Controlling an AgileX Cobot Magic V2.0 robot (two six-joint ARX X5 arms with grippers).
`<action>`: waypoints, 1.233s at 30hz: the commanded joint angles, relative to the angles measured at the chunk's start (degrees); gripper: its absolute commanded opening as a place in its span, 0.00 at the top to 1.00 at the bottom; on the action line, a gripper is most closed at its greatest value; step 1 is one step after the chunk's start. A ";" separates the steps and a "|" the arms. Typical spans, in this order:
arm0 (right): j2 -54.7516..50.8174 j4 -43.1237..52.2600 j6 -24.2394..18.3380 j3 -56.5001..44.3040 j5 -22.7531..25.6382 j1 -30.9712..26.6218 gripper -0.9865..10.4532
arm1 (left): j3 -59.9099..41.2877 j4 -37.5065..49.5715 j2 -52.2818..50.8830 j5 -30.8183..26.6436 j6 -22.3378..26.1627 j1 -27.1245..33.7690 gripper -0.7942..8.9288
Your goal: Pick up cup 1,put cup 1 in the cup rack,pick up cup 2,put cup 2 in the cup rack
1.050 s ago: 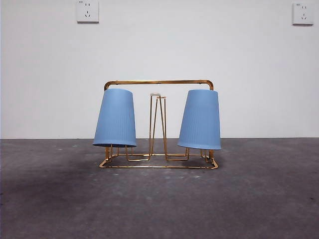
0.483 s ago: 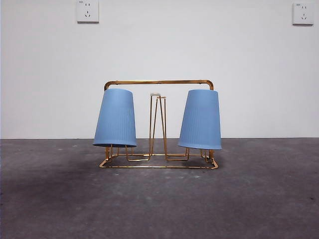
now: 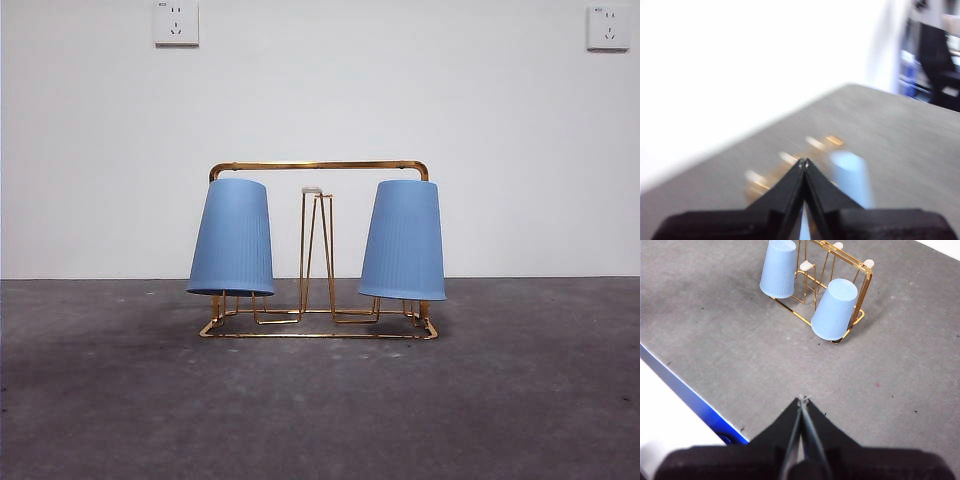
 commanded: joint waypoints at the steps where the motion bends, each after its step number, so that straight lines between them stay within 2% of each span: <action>1: 0.07 -1.27 0.59 -0.02 0.07 -0.02 0.91 | -3.96 3.72 -2.45 2.58 6.01 7.13 0.92; 4: 0.07 -1.27 0.61 -0.02 0.07 -0.02 0.91 | -10.88 8.59 -6.93 2.03 5.95 13.53 0.92; 8: 0.07 -1.27 0.59 -0.02 0.07 -0.02 0.91 | -23.10 15.32 -14.12 -3.19 5.97 18.93 0.92; 15: 0.07 -1.27 0.61 -0.02 0.07 -0.02 0.91 | -45.24 23.58 -27.36 -5.18 3.43 22.47 0.92; 21: 0.07 -1.27 0.61 -0.02 0.09 -0.02 0.91 | -57.88 26.23 -35.06 -8.15 -2.10 24.11 0.92; 25: 0.07 -1.27 0.61 -0.02 0.07 -0.02 0.91 | -62.38 25.31 -38.51 -9.81 -5.31 24.98 0.92; 30: 0.07 -1.27 0.59 -0.02 0.07 -0.02 0.91 | -62.80 16.37 -42.01 -9.90 -5.95 25.77 0.92; 37: 0.07 -1.27 0.61 -0.02 0.07 -0.02 0.91 | -62.80 16.68 -41.90 -9.51 -6.34 25.88 0.92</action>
